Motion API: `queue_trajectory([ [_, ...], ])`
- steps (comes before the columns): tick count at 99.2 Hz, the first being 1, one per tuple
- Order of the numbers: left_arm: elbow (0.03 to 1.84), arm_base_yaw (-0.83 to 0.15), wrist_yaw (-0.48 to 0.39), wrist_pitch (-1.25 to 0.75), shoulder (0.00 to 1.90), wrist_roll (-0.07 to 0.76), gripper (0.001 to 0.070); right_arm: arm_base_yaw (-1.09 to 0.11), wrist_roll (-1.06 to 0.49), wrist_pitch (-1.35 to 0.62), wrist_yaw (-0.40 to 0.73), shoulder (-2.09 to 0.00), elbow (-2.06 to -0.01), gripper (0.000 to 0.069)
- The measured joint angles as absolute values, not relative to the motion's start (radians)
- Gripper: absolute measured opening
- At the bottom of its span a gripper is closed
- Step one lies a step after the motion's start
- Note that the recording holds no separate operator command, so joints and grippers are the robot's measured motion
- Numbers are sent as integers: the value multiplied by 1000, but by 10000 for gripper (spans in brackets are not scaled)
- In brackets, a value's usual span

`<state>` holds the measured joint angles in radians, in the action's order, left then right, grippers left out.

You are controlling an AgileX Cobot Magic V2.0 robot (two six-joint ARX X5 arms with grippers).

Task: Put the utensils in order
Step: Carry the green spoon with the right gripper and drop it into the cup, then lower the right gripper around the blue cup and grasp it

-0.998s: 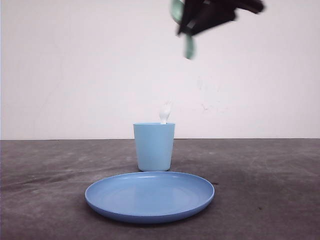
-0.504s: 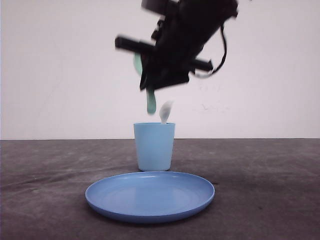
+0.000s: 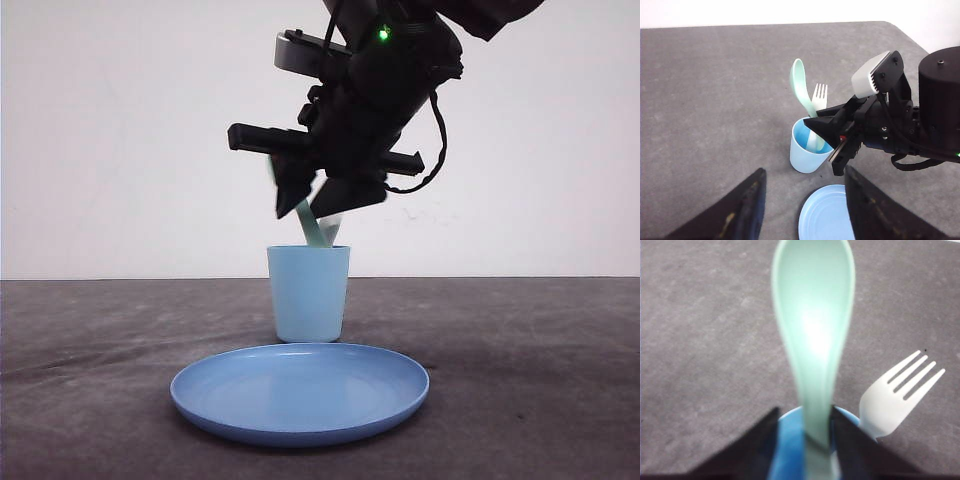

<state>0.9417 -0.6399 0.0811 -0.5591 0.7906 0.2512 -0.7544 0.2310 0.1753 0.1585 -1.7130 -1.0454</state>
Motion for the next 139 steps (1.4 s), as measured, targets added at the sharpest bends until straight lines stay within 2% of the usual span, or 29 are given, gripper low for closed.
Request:
queue_trajectory([
  [6,942,-640,81,-559,791,252,296,-754,231,169,158,-1713,-1045,363],
  [13,942,-640,81,-559,791,252,296,-757,231,165,158,-1713,-1045,389],
  [36,942,-640,81,-559,791,252,296,-776,231,105,157,-1602,-1045,402],
  [55,942,-640,81,-559,791,252,296,-814,235,-71,157,-1422,-1046,415],
  [61,942,-640,81,-559,791,252,296,-823,246,-141,157,-1384,-1046,485],
  [71,942,-640,81,-559,791,252,296,-832,286,-250,157,-1346,-1046,685],
  [94,942,-640,81,-559,791,252,296,-831,377,-446,157,-1374,-1047,682],
  [139,942,-640,81,-560,791,252,296,-821,450,-307,156,-1630,-1047,682],
])
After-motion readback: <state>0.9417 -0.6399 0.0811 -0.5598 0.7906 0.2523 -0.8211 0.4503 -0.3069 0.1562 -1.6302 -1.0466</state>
